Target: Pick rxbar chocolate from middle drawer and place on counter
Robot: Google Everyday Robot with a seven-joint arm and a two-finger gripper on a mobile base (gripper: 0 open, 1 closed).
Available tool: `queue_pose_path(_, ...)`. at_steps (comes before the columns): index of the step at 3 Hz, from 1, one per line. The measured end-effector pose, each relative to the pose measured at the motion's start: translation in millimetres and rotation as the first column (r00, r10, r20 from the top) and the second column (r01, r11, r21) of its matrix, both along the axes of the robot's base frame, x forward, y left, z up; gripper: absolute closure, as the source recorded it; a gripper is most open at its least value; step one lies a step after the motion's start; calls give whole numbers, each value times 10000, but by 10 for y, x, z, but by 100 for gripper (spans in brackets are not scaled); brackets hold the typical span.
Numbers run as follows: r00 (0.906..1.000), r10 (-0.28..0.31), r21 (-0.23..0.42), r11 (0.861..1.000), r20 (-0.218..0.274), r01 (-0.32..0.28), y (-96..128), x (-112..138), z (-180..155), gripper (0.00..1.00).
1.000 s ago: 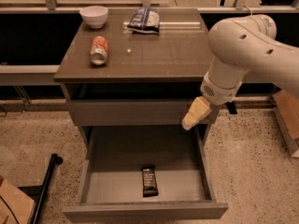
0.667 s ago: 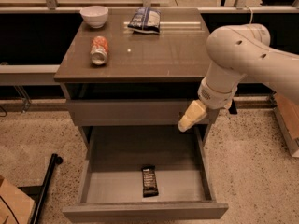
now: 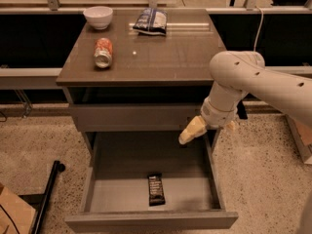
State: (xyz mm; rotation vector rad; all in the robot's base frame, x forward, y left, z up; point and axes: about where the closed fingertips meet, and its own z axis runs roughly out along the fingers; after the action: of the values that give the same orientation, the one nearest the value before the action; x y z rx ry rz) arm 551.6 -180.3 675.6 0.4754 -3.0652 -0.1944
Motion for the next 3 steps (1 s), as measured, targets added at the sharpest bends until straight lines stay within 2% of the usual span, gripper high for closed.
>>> queue_pose_path(1,9959,-603,-256,9980,-670,587,78,-32,-355,0)
queue_pose_path(2,9945,-727,-206,9972,-755,713,88,-32,-378,0)
queue_pose_path(3,9914,-782,203,9965,-1052,808,127,-12,-433,0)
